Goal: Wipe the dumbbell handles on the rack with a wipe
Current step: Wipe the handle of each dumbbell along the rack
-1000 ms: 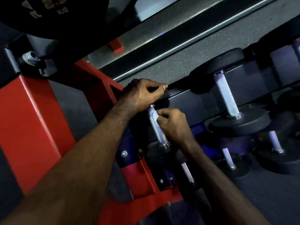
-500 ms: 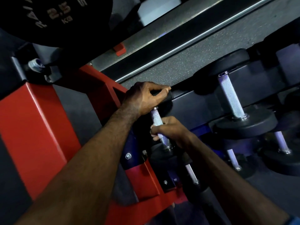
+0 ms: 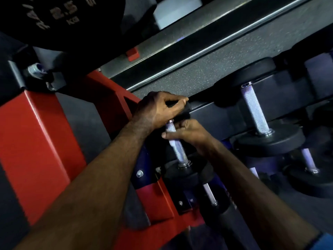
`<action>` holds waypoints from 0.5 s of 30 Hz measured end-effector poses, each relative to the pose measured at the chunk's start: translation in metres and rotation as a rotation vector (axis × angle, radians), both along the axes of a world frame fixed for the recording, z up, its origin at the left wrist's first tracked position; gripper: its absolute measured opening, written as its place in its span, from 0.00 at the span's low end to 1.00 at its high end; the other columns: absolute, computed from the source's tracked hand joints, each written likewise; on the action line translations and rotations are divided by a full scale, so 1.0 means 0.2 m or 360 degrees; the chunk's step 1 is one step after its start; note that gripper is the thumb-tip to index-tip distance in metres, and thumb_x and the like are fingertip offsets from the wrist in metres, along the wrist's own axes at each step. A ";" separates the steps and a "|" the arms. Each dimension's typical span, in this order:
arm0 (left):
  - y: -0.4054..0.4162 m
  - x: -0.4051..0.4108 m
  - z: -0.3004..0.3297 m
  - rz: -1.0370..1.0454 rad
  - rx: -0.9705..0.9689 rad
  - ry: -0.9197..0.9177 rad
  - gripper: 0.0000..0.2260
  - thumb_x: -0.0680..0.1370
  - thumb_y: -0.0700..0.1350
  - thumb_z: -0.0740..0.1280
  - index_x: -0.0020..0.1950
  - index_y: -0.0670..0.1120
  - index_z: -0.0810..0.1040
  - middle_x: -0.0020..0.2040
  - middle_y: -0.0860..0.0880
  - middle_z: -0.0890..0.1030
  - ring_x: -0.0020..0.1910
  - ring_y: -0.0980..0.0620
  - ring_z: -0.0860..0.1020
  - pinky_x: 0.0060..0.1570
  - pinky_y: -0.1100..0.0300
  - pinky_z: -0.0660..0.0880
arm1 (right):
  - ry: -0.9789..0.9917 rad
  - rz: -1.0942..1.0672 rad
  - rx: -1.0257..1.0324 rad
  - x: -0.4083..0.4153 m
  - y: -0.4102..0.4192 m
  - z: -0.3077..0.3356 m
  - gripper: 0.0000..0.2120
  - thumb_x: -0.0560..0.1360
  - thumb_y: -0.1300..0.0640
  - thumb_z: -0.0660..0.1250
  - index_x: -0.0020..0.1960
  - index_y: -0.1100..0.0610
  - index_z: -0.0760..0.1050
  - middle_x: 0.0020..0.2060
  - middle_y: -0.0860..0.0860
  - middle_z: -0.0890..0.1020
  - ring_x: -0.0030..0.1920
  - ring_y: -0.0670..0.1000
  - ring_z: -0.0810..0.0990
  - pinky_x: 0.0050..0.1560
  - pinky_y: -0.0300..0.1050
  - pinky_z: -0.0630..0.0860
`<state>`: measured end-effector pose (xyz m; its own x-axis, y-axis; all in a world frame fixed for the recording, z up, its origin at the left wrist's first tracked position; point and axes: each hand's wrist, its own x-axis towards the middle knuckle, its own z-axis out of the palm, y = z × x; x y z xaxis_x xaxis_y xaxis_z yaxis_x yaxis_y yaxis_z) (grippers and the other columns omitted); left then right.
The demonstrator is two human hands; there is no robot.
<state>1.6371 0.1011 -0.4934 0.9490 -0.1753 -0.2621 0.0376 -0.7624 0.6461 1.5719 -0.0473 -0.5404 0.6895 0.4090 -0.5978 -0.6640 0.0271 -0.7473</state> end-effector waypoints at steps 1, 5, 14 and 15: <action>0.00 0.00 0.00 0.0002 -0.0001 0.0003 0.16 0.74 0.69 0.63 0.59 0.71 0.84 0.56 0.64 0.86 0.57 0.62 0.84 0.62 0.53 0.81 | -0.0048 -0.0025 0.0084 0.04 0.01 0.01 0.16 0.69 0.66 0.81 0.53 0.70 0.81 0.42 0.58 0.85 0.43 0.53 0.83 0.48 0.48 0.80; 0.00 0.01 -0.01 0.0012 -0.0008 -0.0008 0.15 0.75 0.69 0.64 0.58 0.72 0.83 0.55 0.65 0.86 0.56 0.61 0.84 0.61 0.52 0.81 | 0.0085 0.0184 0.0005 -0.04 -0.05 -0.04 0.25 0.65 0.54 0.85 0.49 0.71 0.80 0.40 0.60 0.83 0.42 0.56 0.78 0.47 0.53 0.74; 0.00 0.00 0.01 0.0013 0.0031 -0.0020 0.16 0.74 0.69 0.63 0.57 0.71 0.85 0.55 0.66 0.86 0.57 0.63 0.84 0.61 0.53 0.81 | -0.0040 0.0312 0.0072 0.05 -0.07 0.01 0.13 0.71 0.61 0.81 0.51 0.66 0.83 0.44 0.61 0.86 0.43 0.55 0.83 0.50 0.51 0.78; -0.01 0.00 0.01 0.0019 0.0021 -0.0010 0.16 0.74 0.69 0.63 0.57 0.71 0.85 0.55 0.66 0.86 0.57 0.63 0.84 0.61 0.53 0.81 | -0.0026 0.0366 0.0036 0.03 -0.08 0.01 0.15 0.71 0.61 0.81 0.51 0.69 0.82 0.43 0.63 0.85 0.42 0.56 0.81 0.48 0.51 0.76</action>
